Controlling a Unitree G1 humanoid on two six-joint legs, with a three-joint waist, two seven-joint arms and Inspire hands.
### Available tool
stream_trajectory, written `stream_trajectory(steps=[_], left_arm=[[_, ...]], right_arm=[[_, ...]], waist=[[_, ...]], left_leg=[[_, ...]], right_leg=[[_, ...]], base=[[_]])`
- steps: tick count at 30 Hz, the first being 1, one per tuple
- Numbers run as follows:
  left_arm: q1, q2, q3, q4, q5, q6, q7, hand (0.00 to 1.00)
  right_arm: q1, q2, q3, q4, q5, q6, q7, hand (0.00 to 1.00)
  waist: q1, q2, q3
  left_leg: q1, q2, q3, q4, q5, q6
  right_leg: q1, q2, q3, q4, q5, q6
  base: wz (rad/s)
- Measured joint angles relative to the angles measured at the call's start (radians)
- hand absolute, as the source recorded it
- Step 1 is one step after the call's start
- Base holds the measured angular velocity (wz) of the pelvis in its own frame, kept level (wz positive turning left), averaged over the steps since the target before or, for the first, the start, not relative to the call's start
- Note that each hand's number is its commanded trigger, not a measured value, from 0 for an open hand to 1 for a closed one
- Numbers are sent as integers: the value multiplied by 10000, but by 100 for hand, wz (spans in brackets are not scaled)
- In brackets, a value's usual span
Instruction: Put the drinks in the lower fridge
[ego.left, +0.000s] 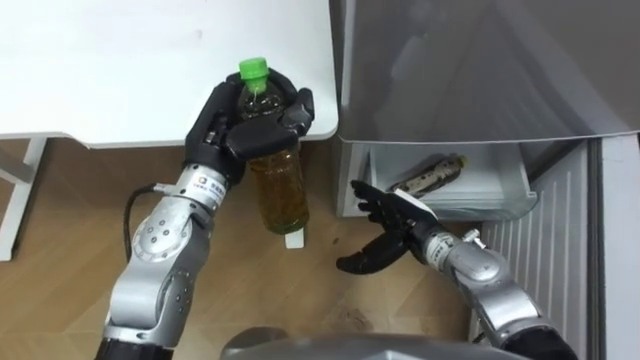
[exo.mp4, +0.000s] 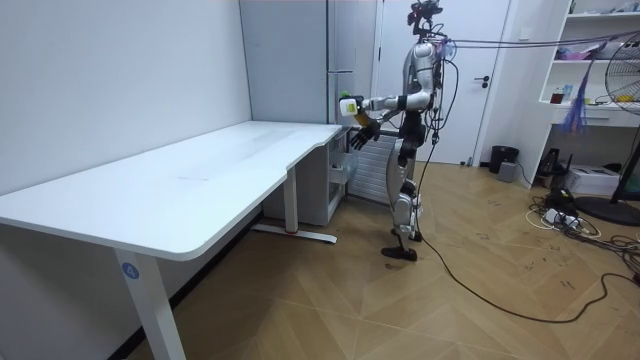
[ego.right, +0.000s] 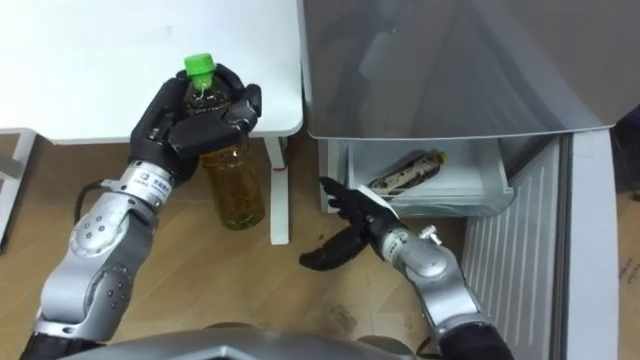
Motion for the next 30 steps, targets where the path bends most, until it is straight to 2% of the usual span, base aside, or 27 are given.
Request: stream_trajectory(steps=[7,11,15,23,30], left_arm=[[-2,-144,-43,1,-1,0,-234,100],[-3,-258,-52,36,0,0,-338,100],[-5,-382,-85,252,4,0,-440,100],[-43,-376,-758,591,883,0,-685,100],[-57,-359,-990,591,893,0,-945,100]], right_arm=[[-141,11,243,-342,89,13,652,0],[-140,41,373,-389,129,215,1175,0],[-140,49,442,-623,136,259,1641,0],[-145,184,712,-1205,384,318,2308,0],[-145,169,885,-1649,1117,319,2552,0]], waist=[[35,14,11],[206,53,35],[227,60,40],[214,59,39],[206,58,41]], left_leg=[[12,15,9,3,0,1],[11,24,33,0,-2,3],[-8,22,23,2,-2,4],[-199,8,23,82,-1,3],[-223,23,47,124,-2,4]], right_leg=[[9,-30,-1,9,0,1],[-9,-30,17,9,0,0],[-6,-25,5,14,0,0],[-152,-14,68,26,1,0],[-154,-24,70,25,1,0]], base=[[0],[-2],[0],[0],[1]])
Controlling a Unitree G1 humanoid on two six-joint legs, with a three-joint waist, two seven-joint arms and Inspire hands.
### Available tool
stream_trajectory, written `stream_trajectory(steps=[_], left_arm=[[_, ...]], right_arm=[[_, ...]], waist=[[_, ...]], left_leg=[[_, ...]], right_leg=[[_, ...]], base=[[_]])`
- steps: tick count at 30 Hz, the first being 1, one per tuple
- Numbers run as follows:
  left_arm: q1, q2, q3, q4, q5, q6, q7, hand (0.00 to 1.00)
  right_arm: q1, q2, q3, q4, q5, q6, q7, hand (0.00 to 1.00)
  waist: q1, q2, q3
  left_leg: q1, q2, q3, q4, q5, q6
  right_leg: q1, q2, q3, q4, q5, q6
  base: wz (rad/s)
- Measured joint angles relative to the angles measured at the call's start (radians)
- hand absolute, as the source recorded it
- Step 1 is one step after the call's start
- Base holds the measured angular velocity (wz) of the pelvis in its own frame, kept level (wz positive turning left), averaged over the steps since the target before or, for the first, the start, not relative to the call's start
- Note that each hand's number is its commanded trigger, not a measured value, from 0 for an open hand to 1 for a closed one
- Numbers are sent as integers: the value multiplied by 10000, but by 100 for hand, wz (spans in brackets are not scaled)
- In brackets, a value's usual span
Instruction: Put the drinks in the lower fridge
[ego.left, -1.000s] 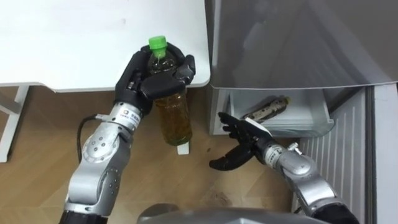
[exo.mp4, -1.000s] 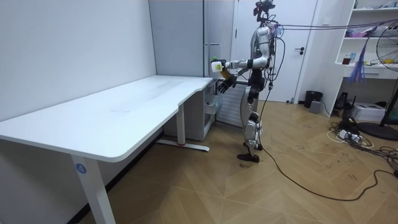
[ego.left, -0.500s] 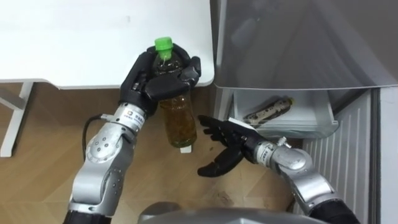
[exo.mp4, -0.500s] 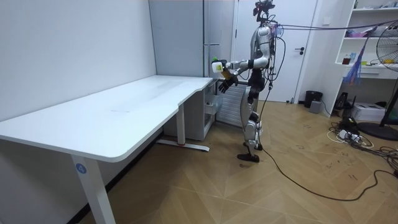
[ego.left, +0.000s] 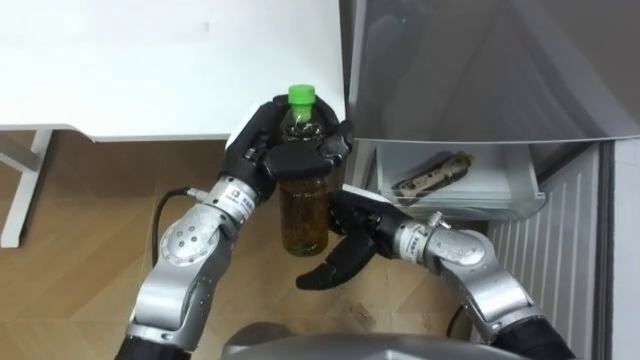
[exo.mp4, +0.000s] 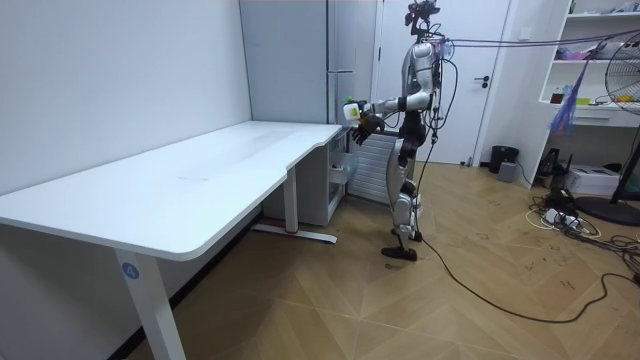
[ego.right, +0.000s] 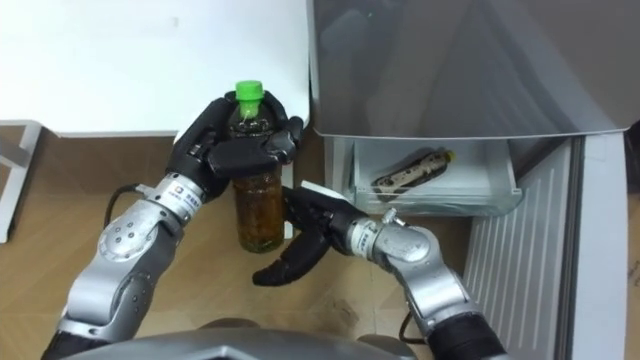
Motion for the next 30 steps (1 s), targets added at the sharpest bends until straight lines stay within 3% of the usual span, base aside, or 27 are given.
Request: stream_trajectory(steps=[6,13,19,21,22,23,24,25,28,30], left_arm=[[-18,5,-86,-1,30,0,-197,100],[-21,51,-254,-2,36,0,-281,100],[-87,272,-405,-8,242,0,-417,100],[-126,287,-530,-7,482,-7,-457,100],[-130,349,-603,-7,490,-7,-457,100],[-131,414,-638,-7,488,-7,-490,100],[-131,423,-648,-7,488,-7,-533,100],[-134,447,-679,-7,488,-7,-582,100],[-134,588,-821,-5,484,-8,-618,100],[-133,650,-858,12,484,-8,-639,100]], right_arm=[[0,-12,14,-139,203,118,162,0],[1,-39,28,-138,1060,538,248,0],[1,-91,61,-136,1369,552,268,1],[5,-105,102,-136,1372,586,267,16],[8,-118,107,-136,1418,627,278,38],[8,-129,114,-136,1518,669,310,54],[12,-138,115,-136,1594,682,318,61],[26,-154,116,-136,1689,683,341,78],[49,-160,150,-135,1747,715,365,98],[52,-164,197,-128,1762,761,364,100]], waist=[[-11,1,6],[-66,-2,2],[-251,-25,-9],[-265,-27,-8],[-275,-33,-5],[-275,-43,-1],[-280,-47,2],[-284,-49,4],[-286,-48,5],[-289,-46,6]], left_leg=[[-111,2,18,60,-18,26],[-118,-10,19,59,-17,25],[-72,-8,57,58,-16,25],[-51,-7,59,62,-15,26],[-14,-6,76,57,-15,26],[9,-3,100,57,-15,26],[10,-2,105,56,-15,26],[12,-1,106,53,-15,26],[17,6,96,53,-15,27],[12,6,85,46,-16,27]], right_leg=[[-26,-17,-15,30,0,0],[-35,-14,-34,40,0,0],[-11,-17,-10,14,1,1],[8,-25,-12,-4,1,2],[25,-25,-9,-1,1,2],[36,-21,-5,-1,1,2],[36,-20,-5,-1,1,2],[35,-21,-1,0,1,2],[40,-22,7,9,1,2],[41,-20,20,13,1,2]], base=[[1],[1],[1],[-2],[-7],[-7],[-5],[0],[0],[0]])
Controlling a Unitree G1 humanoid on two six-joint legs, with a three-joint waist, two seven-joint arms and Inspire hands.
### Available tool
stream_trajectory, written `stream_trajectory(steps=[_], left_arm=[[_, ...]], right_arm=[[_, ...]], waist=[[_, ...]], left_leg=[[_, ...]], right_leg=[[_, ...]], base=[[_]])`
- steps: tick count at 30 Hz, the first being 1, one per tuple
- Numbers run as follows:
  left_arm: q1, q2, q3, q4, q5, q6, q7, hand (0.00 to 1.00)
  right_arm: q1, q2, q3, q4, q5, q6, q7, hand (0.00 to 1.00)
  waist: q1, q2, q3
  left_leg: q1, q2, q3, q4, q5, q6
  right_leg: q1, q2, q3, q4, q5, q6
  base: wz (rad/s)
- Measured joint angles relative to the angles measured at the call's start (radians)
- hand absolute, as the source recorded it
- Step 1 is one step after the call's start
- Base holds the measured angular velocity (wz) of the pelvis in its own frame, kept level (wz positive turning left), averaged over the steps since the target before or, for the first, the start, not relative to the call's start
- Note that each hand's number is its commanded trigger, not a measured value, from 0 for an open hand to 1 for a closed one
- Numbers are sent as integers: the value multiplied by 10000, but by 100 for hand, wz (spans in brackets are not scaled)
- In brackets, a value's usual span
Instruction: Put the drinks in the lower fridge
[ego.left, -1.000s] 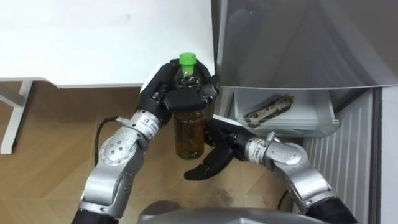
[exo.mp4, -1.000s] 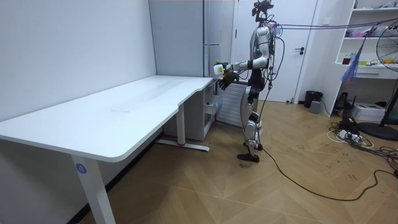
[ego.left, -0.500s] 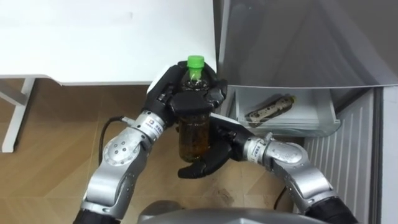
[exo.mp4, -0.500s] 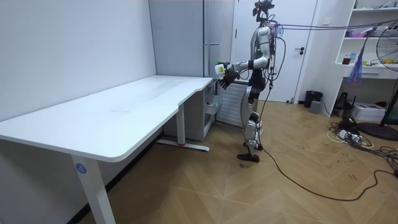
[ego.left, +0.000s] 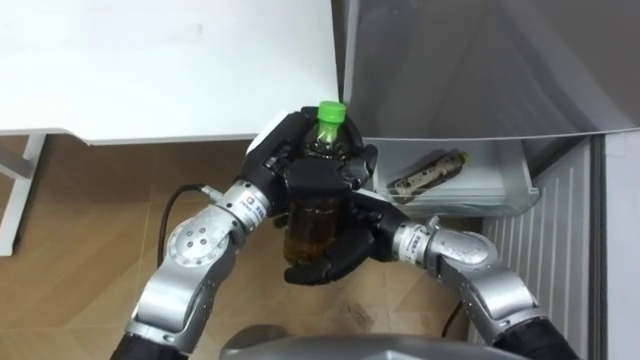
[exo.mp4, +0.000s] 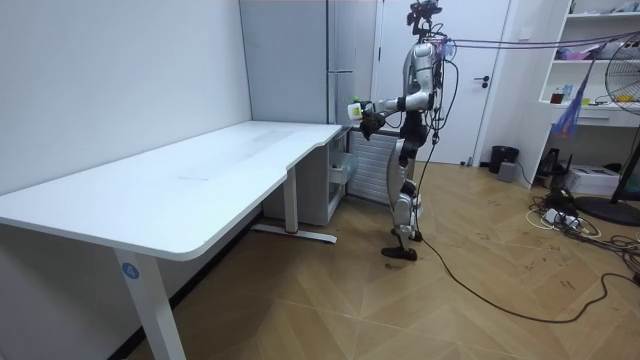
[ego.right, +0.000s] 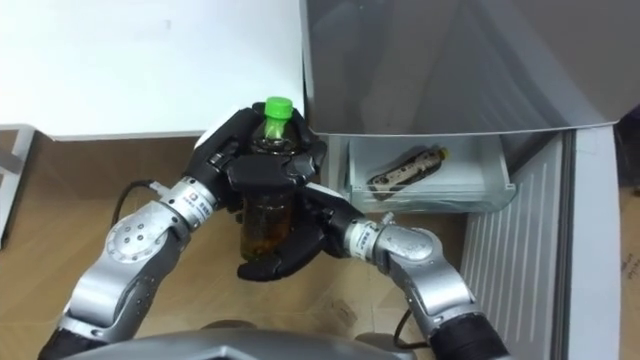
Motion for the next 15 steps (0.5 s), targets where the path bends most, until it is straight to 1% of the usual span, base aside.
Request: stream_trajectory(steps=[2,4,5,6,8,15], left_arm=[[0,36,-42,2,5,0,-5,100],[0,125,-67,2,9,0,-119,100],[0,143,-95,2,-21,0,-145,100],[0,137,-114,2,-49,0,-144,100],[1,30,-154,1,-104,0,-145,100],[0,-60,-143,-4,-147,-1,-209,100]], right_arm=[[22,-51,101,15,183,26,4,100],[25,-120,210,16,409,224,52,100],[27,-165,242,28,474,238,58,100],[28,-187,243,33,488,238,57,100],[28,-196,240,35,496,238,23,100],[40,-206,230,84,661,323,32,100]], waist=[[4,1,0],[5,9,4],[4,18,8],[3,24,11],[17,33,12],[2,54,7]], left_leg=[[2,-1,-1,-10,0,0],[1,-3,-1,-13,-1,1],[4,-6,-19,-11,-1,1],[3,-6,-19,-10,-1,1],[3,-8,-16,-7,0,1],[79,-11,-22,-11,0,0]], right_leg=[[0,2,45,5,0,0],[-2,7,71,9,0,0],[-3,7,83,9,0,0],[-3,5,82,9,0,0],[-9,3,80,9,0,0],[67,9,81,-12,0,0]], base=[[0],[0],[0],[0],[0],[0]])
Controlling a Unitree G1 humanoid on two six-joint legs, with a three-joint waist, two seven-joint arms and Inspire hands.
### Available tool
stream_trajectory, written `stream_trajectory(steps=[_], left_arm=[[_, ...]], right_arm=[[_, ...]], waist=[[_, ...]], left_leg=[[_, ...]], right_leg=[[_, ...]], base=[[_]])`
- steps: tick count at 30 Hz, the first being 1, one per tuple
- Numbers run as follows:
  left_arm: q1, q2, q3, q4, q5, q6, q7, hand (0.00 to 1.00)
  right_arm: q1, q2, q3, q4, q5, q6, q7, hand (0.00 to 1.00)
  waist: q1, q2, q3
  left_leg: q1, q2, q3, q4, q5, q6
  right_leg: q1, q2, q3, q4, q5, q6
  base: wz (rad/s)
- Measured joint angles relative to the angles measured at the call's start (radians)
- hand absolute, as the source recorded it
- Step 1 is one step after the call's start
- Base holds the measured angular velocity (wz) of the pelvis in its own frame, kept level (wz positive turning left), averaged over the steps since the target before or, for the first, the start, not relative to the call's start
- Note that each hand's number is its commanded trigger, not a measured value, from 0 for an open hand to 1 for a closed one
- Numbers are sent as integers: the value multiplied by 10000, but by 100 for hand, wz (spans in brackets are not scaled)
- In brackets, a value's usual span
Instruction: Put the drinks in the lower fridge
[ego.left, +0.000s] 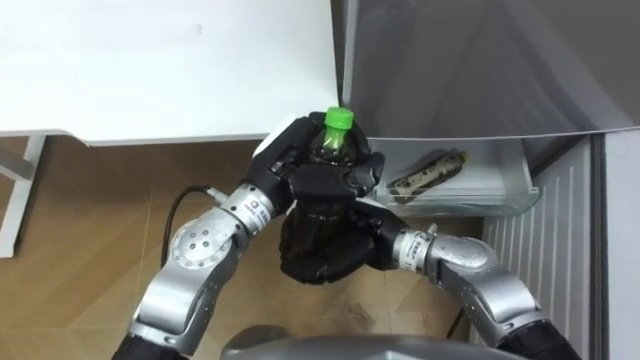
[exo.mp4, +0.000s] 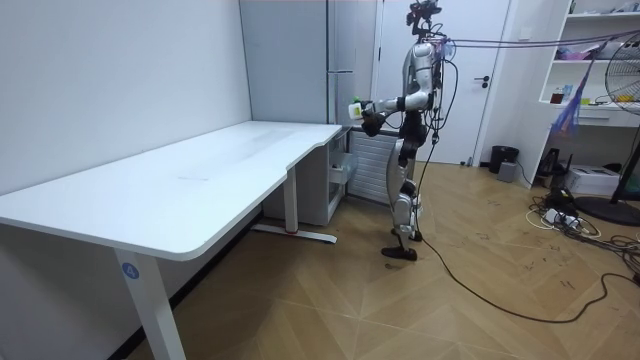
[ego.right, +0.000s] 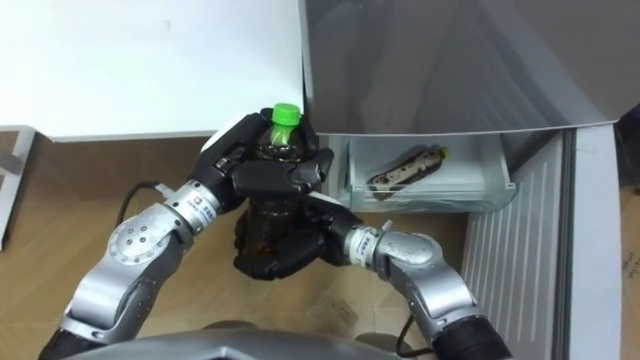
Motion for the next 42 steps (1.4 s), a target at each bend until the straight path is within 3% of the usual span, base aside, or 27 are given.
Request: stream_trajectory(steps=[2,3,4,11,36,42], left_arm=[[0,-16,15,0,-220,-7,5,96],[3,-20,10,0,-253,-7,5,58],[6,-17,7,0,-265,-7,5,0],[6,-31,-14,0,-379,-7,-3,0],[-14,23,23,-46,-349,-59,170,0],[-12,133,118,-566,-147,-202,198,0]], right_arm=[[33,2,-37,0,41,1,51,100],[59,9,-41,0,78,1,51,100],[81,19,-41,0,108,7,51,100],[96,-20,-93,2,30,23,53,100],[86,-82,-85,80,26,111,-195,100],[80,-76,-133,79,40,-65,-186,100]], waist=[[1,16,1],[9,16,1],[8,23,-3],[-5,89,-48],[19,-4,-44],[71,-27,-21]], left_leg=[[-33,5,-5,-2,0,0],[-33,4,-4,-3,0,0],[-34,5,-5,-3,0,0],[-40,2,-5,6,0,0],[-16,-3,77,1,-1,1],[-28,7,43,-11,-1,1]], right_leg=[[-36,1,6,2,0,0],[-35,0,3,5,0,0],[-36,2,1,9,0,0],[-55,0,21,27,0,0],[-71,9,141,67,0,0],[-121,18,94,112,0,0]], base=[[0],[0],[0],[0],[0],[0]])
